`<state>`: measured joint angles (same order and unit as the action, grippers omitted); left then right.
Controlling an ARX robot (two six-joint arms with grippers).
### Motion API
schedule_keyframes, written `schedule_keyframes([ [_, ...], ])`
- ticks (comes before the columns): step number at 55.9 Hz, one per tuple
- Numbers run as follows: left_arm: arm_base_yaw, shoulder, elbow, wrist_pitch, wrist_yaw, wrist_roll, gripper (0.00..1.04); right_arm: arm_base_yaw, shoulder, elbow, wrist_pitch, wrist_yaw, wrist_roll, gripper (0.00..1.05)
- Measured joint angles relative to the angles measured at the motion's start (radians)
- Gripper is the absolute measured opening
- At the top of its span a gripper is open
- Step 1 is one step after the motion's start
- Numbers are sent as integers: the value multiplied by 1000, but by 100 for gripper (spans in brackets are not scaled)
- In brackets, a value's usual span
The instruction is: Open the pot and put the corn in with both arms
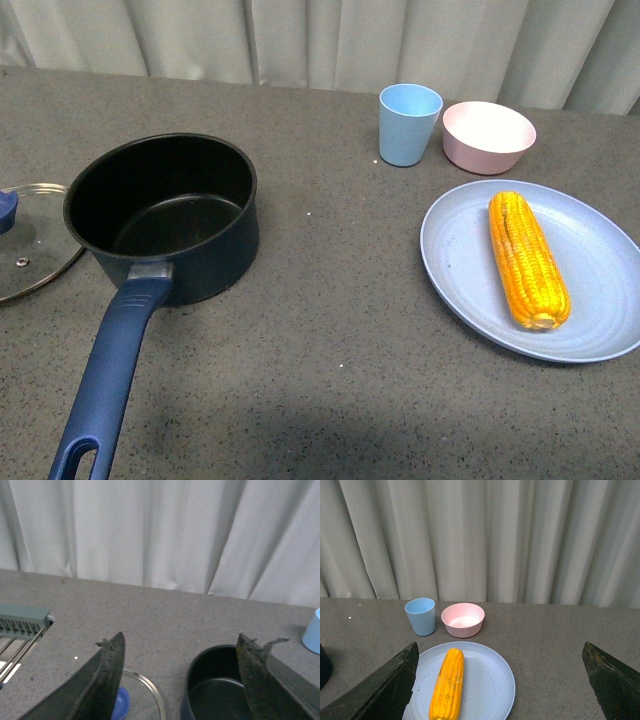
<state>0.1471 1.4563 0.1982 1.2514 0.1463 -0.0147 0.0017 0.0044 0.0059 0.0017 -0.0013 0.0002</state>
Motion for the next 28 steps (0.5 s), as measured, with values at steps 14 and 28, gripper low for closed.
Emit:
schedule_keyframes([
  [14, -44, -263, -75, -197, -45, 6, 17, 0, 0, 0, 0, 0, 0, 96],
  [28, -136, -481, -143, -344, -140, 8, 4, 0, 0, 0, 0, 0, 0, 96],
])
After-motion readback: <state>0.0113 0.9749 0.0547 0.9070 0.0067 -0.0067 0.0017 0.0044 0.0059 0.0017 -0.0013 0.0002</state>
